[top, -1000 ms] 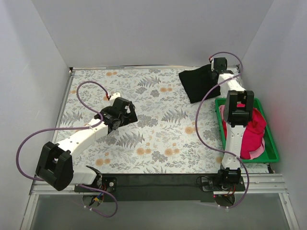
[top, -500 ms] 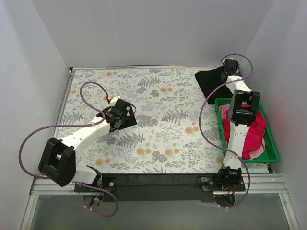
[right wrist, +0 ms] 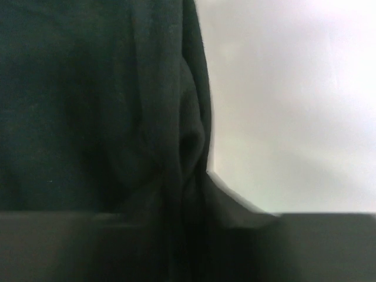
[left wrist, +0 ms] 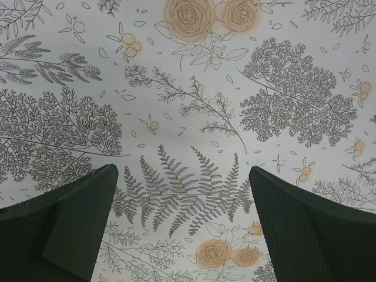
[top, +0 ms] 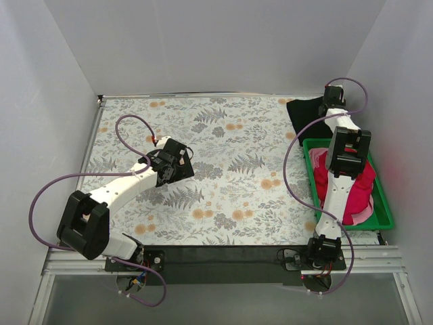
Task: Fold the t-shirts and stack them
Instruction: Neatly place the folded tshirt to the corner
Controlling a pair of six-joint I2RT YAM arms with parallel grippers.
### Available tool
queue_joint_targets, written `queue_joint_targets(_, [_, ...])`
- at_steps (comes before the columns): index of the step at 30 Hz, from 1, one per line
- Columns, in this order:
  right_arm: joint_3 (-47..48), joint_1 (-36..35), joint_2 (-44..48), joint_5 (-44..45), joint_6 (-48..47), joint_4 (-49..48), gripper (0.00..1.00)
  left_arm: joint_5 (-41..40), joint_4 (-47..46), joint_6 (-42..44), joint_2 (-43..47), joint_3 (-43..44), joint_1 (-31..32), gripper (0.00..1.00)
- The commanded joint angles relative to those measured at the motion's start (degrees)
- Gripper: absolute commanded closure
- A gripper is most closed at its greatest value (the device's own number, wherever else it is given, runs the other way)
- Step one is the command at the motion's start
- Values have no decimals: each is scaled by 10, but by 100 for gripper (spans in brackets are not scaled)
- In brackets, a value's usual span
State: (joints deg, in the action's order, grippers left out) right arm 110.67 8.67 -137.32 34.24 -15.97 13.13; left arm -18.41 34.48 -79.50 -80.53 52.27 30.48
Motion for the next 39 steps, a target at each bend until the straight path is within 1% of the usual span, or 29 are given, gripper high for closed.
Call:
queue_joint_targets(1, [-8, 4, 13, 60, 33, -26, 63, 2, 3, -8, 8, 13, -2, 13])
queue_joint_targets(4, [-19, 4, 43, 78, 58, -19, 54, 2, 2, -9, 14, 11, -3, 13])
queue_joint_targets(7, [-40, -1, 101, 59, 82, -12, 50, 2, -6, -10, 21, 6, -2, 13])
queue_joint_targets(10, [-67, -9, 140, 16, 97, -9, 50, 4, -12, -11, 27, 1, -2, 12])
queue_joint_targets(11, [-91, -13, 163, -27, 111, -6, 50, 5, -19, -11, 30, -4, -3, 12])
queue_joint_targets(16, [-150, -15, 209, -70, 156, 34, 50, 13, -38, -11, 40, -16, -3, 12])
queue_joint_targets(19, [-186, -21, 241, -131, 178, 41, 50, 13, -49, -9, 51, -28, -3, 12])
queue_joint_targets(20, [-194, -22, 252, -178, 179, 41, 50, 13, -55, -8, 57, -32, -2, 12])
queue_joint_targets(21, [-202, -23, 254, -204, 183, 41, 51, 13, -57, -7, 62, -37, -3, 13])
queue_joint_targets(23, [-205, -25, 252, -253, 197, 51, 55, 14, -64, -7, 66, -41, -2, 13])
queue_joint_targets(25, [-206, -25, 246, -269, 217, 59, 60, 18, -64, -6, 73, -45, -2, 14])
queue_joint_targets(27, [-208, -25, 235, -279, 228, 63, 62, 21, -64, -6, 84, -45, -3, 14])
queue_joint_targets(28, [-206, -25, 230, -285, 236, 65, 64, 23, -64, -6, 87, -50, -2, 14])
queue_joint_targets(31, [-196, -25, 205, -327, 247, 70, 68, 23, -60, -7, 104, -54, -3, 14])
queue_joint_targets(35, [-178, -25, 163, -377, 267, 75, 71, 23, -52, -15, 117, -66, -3, 15])
queue_joint_targets(39, [-159, -25, 128, -407, 282, 80, 73, 21, -44, -17, 123, -67, -2, 15])
